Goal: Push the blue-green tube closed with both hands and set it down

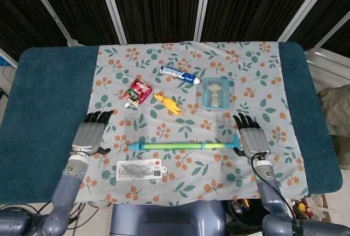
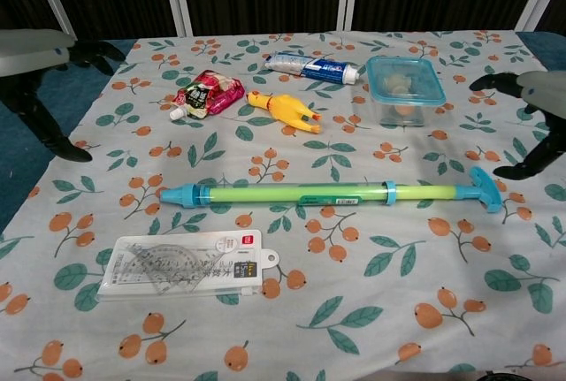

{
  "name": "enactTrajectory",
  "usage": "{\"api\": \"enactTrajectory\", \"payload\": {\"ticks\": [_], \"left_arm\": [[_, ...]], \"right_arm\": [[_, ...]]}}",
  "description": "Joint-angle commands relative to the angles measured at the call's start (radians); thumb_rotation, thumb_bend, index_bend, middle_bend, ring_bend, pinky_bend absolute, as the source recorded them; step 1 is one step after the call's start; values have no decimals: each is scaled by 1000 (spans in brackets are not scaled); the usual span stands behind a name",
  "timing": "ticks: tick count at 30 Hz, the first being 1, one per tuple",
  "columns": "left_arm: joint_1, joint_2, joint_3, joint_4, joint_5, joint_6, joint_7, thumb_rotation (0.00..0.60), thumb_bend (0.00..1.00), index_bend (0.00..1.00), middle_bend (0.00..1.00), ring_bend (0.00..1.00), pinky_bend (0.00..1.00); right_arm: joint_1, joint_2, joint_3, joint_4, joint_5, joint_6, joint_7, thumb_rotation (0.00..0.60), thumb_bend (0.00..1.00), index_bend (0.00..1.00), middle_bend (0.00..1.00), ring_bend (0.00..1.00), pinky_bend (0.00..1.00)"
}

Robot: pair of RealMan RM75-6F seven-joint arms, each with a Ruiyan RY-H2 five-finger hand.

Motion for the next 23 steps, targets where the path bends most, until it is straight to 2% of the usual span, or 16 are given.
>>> {"api": "enactTrajectory", "payload": {"ticks": [1,7,9,13,16,19,23], "left_arm": [[106,106,88,-19,185,20,-139,600,104,28,91,40,82],[273,200,234,81,503,128,-343,600,85,5,27,0,20],[332,212,272,141,583,185,-400,600,80,0,7,0,7],[444,215,321,245,670,291,-517,600,76,0,0,0,0],[514,201,330,336,726,365,-588,600,76,0,0,0,0],[549,194,319,387,752,398,-624,600,75,0,0,0,0],[573,193,306,401,758,393,-659,600,75,0,0,0,0]], "right_arm": [[-57,81,-46,-33,-87,30,72,600,123,0,0,0,166],[-166,213,-145,-47,-309,121,210,600,47,0,0,0,151],[-209,248,-180,-26,-389,173,253,600,44,0,0,0,151],[-303,302,-244,34,-487,267,369,600,43,0,0,0,151],[-356,334,-278,86,-556,320,460,600,42,0,0,0,151],[-389,344,-279,131,-607,375,506,600,42,0,0,0,151],[-408,339,-273,153,-620,377,543,600,42,0,0,0,151]]}}
